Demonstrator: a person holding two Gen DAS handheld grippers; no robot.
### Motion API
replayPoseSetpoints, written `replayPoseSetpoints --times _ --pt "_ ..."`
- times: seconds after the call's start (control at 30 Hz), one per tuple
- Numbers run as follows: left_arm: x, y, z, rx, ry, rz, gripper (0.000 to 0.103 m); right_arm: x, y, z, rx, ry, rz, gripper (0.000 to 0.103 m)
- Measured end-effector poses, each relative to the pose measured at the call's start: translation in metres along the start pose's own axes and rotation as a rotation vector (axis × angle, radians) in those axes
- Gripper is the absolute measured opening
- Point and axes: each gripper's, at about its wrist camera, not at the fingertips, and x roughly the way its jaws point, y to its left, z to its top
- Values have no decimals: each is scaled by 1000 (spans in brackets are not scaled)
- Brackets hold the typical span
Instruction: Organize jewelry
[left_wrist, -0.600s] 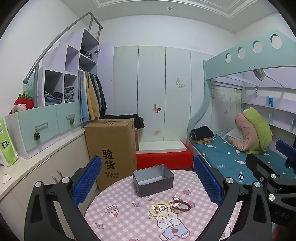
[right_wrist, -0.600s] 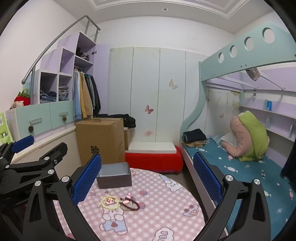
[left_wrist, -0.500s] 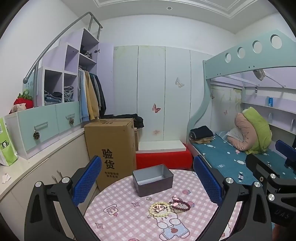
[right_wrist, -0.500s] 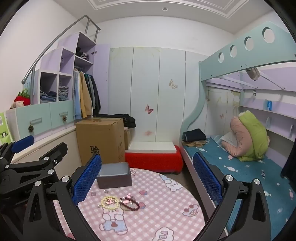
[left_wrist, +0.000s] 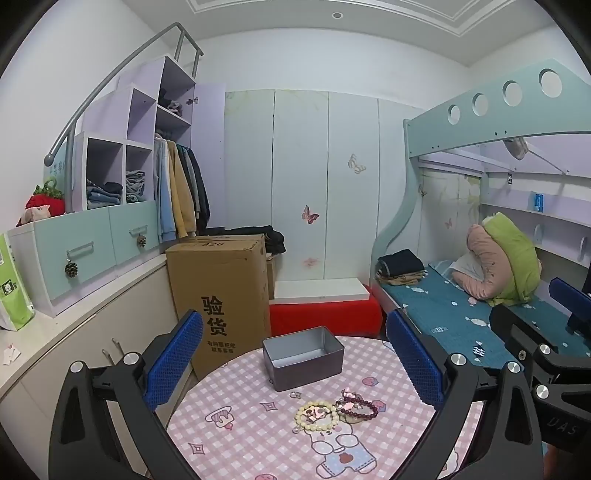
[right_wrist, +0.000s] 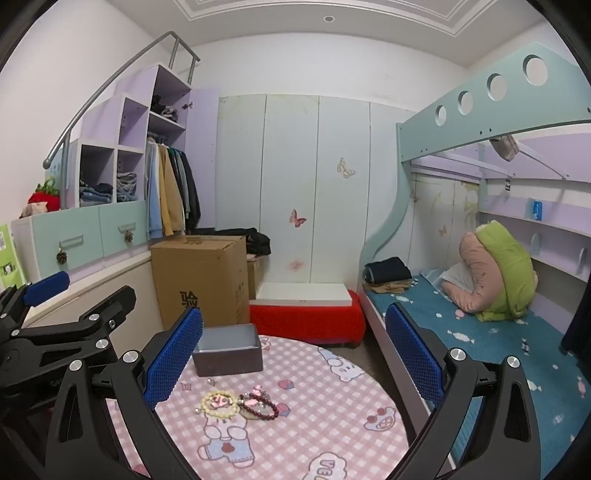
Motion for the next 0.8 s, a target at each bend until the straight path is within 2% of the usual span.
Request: replayPoseSetpoints --times 0.8 --pt "1 5 8 -7 14 -3 96 -1 1 1 -2 -2 -1 96"
